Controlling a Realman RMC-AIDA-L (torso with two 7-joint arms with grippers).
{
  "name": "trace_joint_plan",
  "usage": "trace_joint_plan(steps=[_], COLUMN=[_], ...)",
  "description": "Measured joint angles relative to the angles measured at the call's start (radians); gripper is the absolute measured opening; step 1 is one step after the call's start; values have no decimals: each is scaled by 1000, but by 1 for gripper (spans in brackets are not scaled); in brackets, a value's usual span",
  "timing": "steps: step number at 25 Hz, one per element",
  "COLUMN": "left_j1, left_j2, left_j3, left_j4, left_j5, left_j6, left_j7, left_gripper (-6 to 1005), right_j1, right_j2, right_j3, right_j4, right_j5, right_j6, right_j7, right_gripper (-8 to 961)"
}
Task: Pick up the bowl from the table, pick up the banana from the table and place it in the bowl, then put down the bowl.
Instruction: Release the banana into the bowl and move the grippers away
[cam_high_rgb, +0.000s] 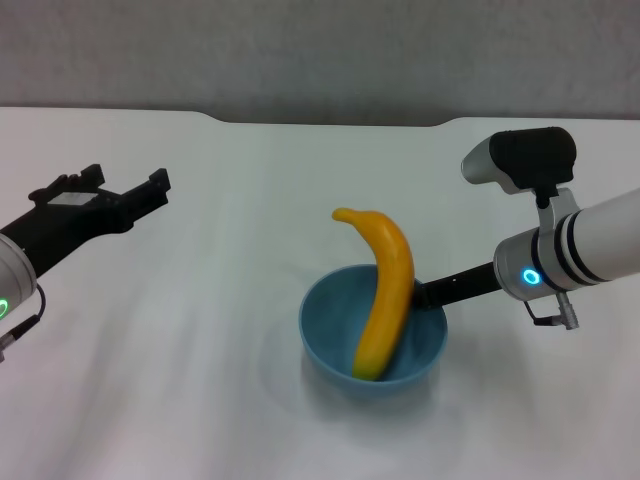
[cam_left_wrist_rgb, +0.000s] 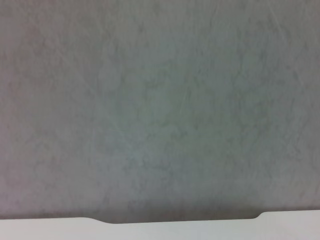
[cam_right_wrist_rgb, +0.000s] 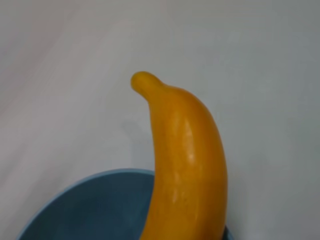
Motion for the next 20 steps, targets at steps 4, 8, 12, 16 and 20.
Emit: trace_joint_plan(steps=[4,8,12,16,20], left_j1=[1,1,1,4,10], left_j2=[-1,-1,-2,-2,-2], left_j3=[0,0,0,0,-1], left_j4=[5,8,9,9,9], left_j5=[0,-2,-2,-2,-2], left_j6=[0,0,0,0,0], left_j7=[0,0,0,0,0], left_gripper=[916,915,915,915,916], right_j1=[-1,-1,-2,-26,-75], right_j2=[-1,-1,0,0,1], right_j3=[-11,-21,-24,-26,-58], right_j4=[3,8,14,59,164], right_j5=[0,0,0,0,0], right_j6=[-5,-15,-17,-7,29], right_j7=[2,2,2,3,41], right_gripper=[67,94,238,378,532])
